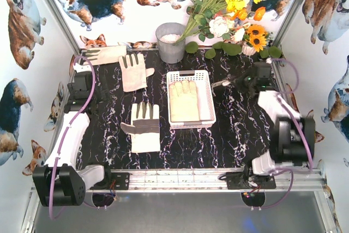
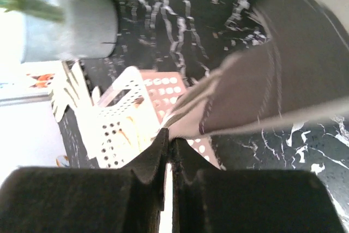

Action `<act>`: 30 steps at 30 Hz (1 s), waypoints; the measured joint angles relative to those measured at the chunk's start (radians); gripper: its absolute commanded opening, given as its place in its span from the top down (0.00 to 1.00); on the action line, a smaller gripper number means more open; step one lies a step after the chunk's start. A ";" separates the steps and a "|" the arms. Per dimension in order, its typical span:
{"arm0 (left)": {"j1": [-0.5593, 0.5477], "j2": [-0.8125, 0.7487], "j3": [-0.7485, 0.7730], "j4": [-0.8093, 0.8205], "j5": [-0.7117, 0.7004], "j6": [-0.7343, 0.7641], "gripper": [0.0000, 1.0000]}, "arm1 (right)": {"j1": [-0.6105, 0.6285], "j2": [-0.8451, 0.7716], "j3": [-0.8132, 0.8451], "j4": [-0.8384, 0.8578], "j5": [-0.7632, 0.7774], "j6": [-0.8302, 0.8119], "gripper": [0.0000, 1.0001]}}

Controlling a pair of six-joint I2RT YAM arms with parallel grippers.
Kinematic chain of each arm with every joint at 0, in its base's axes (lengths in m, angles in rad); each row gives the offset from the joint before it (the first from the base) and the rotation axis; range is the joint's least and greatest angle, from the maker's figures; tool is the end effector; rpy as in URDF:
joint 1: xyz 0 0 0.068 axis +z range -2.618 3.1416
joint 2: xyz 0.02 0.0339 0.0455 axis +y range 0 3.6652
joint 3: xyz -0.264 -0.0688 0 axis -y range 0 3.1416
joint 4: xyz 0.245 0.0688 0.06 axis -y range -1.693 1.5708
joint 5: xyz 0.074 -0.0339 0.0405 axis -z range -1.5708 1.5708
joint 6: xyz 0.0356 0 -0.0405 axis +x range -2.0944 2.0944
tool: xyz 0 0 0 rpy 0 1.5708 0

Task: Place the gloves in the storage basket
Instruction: Pick up the glove from the center of the board, then pair the glove with the glove.

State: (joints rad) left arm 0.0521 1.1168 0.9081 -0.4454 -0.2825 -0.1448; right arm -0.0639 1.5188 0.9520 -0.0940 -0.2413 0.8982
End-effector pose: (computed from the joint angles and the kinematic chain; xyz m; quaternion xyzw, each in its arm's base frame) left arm 0.2413 0.0225 0.2929 -0.1493 0.8774 0.1058 0.4434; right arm 0.3308 -0.0126 0.2296 0.3657 0.8150 0.2756 0.3551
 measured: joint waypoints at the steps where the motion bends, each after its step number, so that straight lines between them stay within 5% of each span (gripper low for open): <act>1: 0.000 -0.003 0.000 0.000 0.002 0.000 0.00 | 0.000 -0.050 0.000 -0.018 -0.002 -0.023 1.00; 9: 0.000 -0.072 -0.025 0.020 0.093 0.010 0.00 | 0.005 -0.236 0.095 -0.252 -0.180 -0.190 1.00; 17: -0.039 -0.137 -0.046 0.099 0.385 0.034 0.00 | 0.125 -0.335 0.182 -0.367 -0.379 -0.209 1.00; 30: -0.582 -0.187 -0.050 0.394 0.544 0.039 0.00 | 0.249 -0.416 0.206 -0.142 -0.516 0.062 1.00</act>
State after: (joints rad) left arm -0.5301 0.9302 0.8581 -0.0509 0.2615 -0.1062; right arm 0.1856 1.1027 1.1580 -0.2359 -0.7574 0.9600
